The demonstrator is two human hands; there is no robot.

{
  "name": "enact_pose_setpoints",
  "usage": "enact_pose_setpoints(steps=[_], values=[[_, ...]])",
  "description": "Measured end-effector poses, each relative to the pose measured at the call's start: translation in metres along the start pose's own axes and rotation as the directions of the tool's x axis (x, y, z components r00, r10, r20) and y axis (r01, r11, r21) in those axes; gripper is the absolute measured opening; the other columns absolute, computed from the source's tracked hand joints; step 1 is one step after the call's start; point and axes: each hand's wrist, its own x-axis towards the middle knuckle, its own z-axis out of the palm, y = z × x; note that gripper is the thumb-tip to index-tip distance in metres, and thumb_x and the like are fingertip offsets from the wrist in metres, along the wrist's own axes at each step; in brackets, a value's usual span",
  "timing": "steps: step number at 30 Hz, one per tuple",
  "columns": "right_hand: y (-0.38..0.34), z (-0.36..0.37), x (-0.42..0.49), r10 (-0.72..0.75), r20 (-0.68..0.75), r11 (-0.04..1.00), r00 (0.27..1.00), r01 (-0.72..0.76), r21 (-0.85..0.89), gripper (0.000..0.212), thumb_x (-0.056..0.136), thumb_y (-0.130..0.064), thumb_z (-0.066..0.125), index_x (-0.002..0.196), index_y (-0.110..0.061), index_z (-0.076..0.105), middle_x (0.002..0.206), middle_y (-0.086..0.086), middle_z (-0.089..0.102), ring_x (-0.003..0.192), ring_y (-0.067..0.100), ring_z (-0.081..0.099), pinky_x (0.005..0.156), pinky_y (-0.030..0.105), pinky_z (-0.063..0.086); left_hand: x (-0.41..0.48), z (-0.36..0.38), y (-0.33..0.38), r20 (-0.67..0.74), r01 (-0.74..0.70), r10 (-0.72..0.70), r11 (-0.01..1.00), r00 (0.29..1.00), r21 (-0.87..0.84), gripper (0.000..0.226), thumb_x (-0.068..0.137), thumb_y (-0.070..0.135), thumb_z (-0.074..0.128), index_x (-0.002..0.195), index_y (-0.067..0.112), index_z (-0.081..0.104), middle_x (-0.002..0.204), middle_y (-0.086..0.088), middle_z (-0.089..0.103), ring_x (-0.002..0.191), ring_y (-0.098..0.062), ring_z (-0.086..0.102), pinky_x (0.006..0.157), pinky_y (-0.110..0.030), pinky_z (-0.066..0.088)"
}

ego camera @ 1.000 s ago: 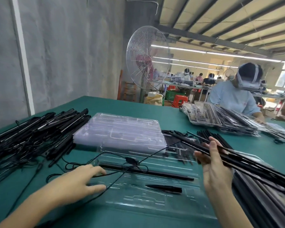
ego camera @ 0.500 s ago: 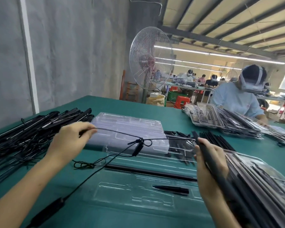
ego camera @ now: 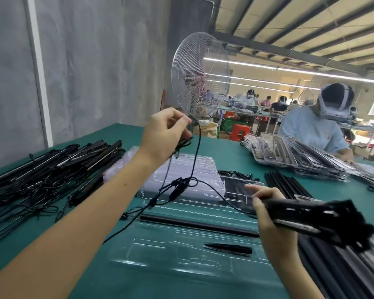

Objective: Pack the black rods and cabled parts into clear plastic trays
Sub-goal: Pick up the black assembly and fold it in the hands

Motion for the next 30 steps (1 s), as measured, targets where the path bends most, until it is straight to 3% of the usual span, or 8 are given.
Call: enact_pose_setpoints(steps=[4, 8, 12, 16, 18, 22, 25, 30], values=[[-0.004, -0.004, -0.011, -0.049, 0.093, 0.997, 0.994, 0.054, -0.047, 0.036, 0.080, 0.020, 0.049, 0.080, -0.013, 0.064, 0.088, 0.018, 0.066, 0.067, 0.033, 0.056, 0.064, 0.045, 0.051, 0.004, 0.026, 0.015, 0.055, 0.146, -0.136, 0.958, 0.989, -0.248, 0.014, 0.096, 0.010, 0.047, 0.085, 0.011, 0.055, 0.064, 0.001, 0.071, 0.058, -0.005, 0.066, 0.050, -0.016, 0.049], [-0.010, -0.003, -0.006, 0.047, 0.242, 0.996, 0.969, -0.026, -0.088, 0.051, 0.078, 0.021, 0.048, 0.098, -0.023, 0.066, 0.105, -0.011, 0.069, 0.084, 0.009, 0.062, 0.069, 0.040, 0.054, 0.000, 0.040, 0.021, 0.245, 0.103, -0.024, 0.944, 0.969, -0.313, 0.014, 0.099, 0.010, 0.043, 0.087, 0.011, 0.049, 0.071, -0.002, 0.073, 0.065, -0.010, 0.069, 0.052, -0.017, 0.050], [-0.011, -0.001, -0.003, 0.104, 0.287, 0.985, 0.952, -0.058, -0.163, 0.040, 0.087, 0.003, 0.055, 0.103, -0.032, 0.064, 0.101, -0.012, 0.069, 0.067, 0.010, 0.058, 0.069, 0.041, 0.052, 0.000, 0.043, 0.021, 0.360, 0.069, 0.060, 0.940, 0.931, -0.334, 0.014, 0.100, 0.009, 0.042, 0.088, 0.014, 0.048, 0.077, -0.001, 0.074, 0.076, -0.016, 0.071, 0.059, -0.021, 0.053], [-0.011, 0.015, -0.002, 0.118, 0.332, 0.968, 0.936, -0.034, -0.249, 0.044, 0.087, -0.004, 0.056, 0.102, -0.045, 0.060, 0.107, -0.014, 0.068, 0.090, 0.016, 0.065, 0.077, 0.044, 0.053, 0.003, 0.043, 0.022, 0.440, 0.085, 0.107, 0.916, 0.891, -0.393, 0.014, 0.097, 0.002, 0.042, 0.090, 0.013, 0.048, 0.075, 0.001, 0.071, 0.076, -0.015, 0.069, 0.069, -0.028, 0.057], [-0.011, 0.026, 0.004, 0.172, 0.357, 0.957, 0.918, -0.070, -0.281, 0.045, 0.086, -0.007, 0.056, 0.095, -0.051, 0.057, 0.107, -0.003, 0.067, 0.083, 0.023, 0.065, 0.072, 0.047, 0.053, 0.006, 0.041, 0.022, 0.475, 0.137, 0.102, 0.886, 0.874, -0.442, 0.017, 0.097, -0.001, 0.041, 0.090, 0.012, 0.048, 0.080, -0.008, 0.071, 0.080, -0.020, 0.069, 0.070, -0.028, 0.056], [-0.009, 0.045, 0.022, 0.237, 0.380, 0.925, 0.894, -0.088, -0.370, 0.016, 0.085, -0.013, 0.062, 0.085, -0.028, 0.061, 0.077, -0.004, 0.066, 0.064, 0.012, 0.055, 0.065, 0.034, 0.051, 0.010, 0.037, 0.015, 0.422, 0.158, 0.074, 0.858, 0.904, -0.489, 0.012, 0.098, 0.007, 0.043, 0.089, 0.011, 0.050, 0.079, -0.008, 0.073, 0.075, -0.018, 0.070, 0.065, -0.024, 0.053], [-0.004, 0.050, 0.026, 0.206, 0.342, 0.920, 0.917, -0.062, -0.387, 0.018, 0.085, -0.011, 0.061, 0.069, -0.019, 0.060, 0.062, -0.004, 0.057, 0.056, 0.010, 0.046, 0.052, 0.015, 0.037, 0.011, 0.027, -0.001, 0.293, 0.177, -0.047, 0.881, 0.955, -0.438, 0.011, 0.096, 0.004, 0.048, 0.087, 0.009, 0.052, 0.084, -0.013, 0.071, 0.080, -0.021, 0.069, 0.068, -0.030, 0.057], [0.003, 0.047, 0.029, 0.179, 0.199, 0.954, 0.964, -0.121, -0.274, 0.014, 0.083, -0.007, 0.063, 0.070, -0.006, 0.059, 0.058, -0.002, 0.050, 0.048, 0.005, 0.038, 0.047, 0.014, 0.032, 0.004, -0.001, -0.036, 0.183, 0.269, -0.225, 0.925, 0.957, -0.270, 0.008, 0.095, 0.009, 0.053, 0.091, 0.009, 0.060, 0.078, -0.007, 0.067, 0.073, -0.018, 0.065, 0.068, -0.031, 0.057]])
